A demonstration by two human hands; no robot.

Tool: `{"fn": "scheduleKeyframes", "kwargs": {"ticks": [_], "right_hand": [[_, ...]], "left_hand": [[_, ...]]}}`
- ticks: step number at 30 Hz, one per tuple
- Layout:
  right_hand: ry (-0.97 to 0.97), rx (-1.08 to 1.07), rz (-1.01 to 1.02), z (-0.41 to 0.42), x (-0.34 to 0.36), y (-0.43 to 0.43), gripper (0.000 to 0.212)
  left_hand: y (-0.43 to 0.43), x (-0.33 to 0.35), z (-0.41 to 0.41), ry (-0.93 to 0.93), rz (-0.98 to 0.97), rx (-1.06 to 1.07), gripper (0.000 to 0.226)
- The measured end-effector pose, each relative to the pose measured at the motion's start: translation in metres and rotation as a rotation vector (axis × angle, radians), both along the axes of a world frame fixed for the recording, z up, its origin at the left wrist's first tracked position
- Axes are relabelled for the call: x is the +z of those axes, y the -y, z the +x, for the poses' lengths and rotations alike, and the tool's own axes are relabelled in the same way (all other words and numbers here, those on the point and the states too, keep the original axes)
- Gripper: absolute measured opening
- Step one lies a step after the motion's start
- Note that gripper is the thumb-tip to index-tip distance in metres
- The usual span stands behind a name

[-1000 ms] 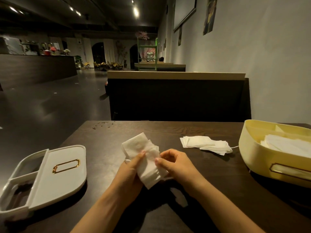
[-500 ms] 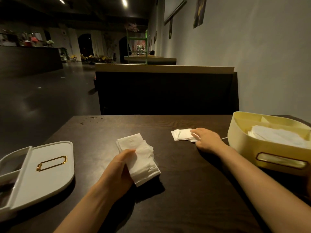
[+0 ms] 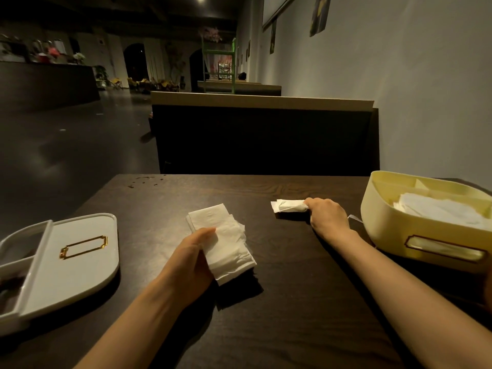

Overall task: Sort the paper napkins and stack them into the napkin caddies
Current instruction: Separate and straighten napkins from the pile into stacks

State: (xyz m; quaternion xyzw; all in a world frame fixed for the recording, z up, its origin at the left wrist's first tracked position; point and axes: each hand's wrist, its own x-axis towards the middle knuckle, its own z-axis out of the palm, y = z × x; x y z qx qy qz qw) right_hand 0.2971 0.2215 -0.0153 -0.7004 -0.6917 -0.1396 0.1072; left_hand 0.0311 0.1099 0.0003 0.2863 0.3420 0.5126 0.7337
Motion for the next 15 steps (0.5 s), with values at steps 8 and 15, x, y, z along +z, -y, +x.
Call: {"fn": "scheduleKeyframes", "kwargs": {"ticks": [8,15], "right_hand": [[-1.013,0.070,-0.182,-0.019,0.037,0.035,0.016],[-2.119,0.235,-0.714,-0.067,0.065,0.099,0.020]], "left_hand": [[0.002,0.000,-0.001,-0.008,-0.013,-0.015,0.022],[0.009,0.005,0.004,-0.019,-0.015,-0.032,0.018]]}}
